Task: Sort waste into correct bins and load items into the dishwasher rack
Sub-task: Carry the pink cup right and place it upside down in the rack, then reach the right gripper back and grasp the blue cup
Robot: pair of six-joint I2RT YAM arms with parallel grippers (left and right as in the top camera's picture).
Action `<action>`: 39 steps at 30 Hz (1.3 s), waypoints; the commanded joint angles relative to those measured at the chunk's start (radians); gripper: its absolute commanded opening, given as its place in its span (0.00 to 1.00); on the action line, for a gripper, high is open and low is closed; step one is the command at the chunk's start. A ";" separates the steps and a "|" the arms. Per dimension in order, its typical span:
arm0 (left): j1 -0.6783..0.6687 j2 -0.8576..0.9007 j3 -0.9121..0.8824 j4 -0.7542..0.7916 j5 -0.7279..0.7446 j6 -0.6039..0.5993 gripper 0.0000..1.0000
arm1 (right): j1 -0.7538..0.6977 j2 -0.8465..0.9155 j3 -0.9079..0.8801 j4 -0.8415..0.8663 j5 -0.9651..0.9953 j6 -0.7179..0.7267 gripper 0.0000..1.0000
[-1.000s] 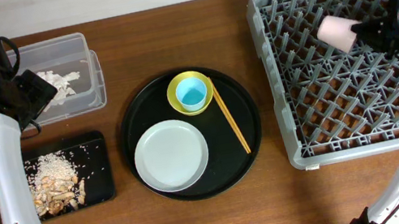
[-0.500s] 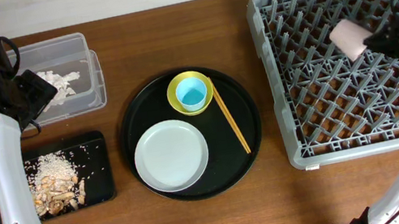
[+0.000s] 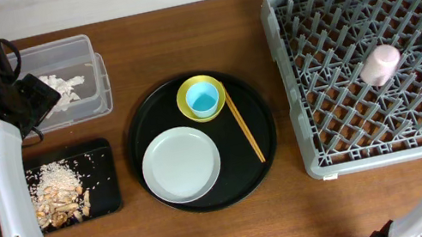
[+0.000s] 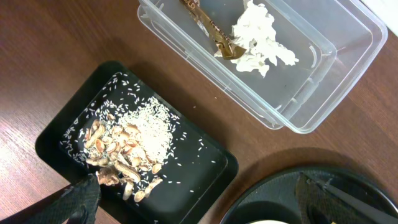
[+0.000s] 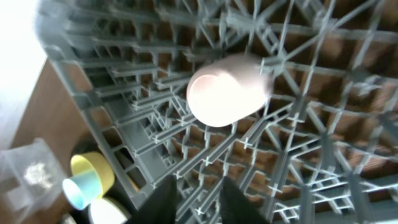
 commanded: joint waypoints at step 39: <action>0.005 -0.013 0.008 0.002 -0.011 -0.006 0.99 | 1.319 0.372 0.015 0.422 0.617 0.206 0.33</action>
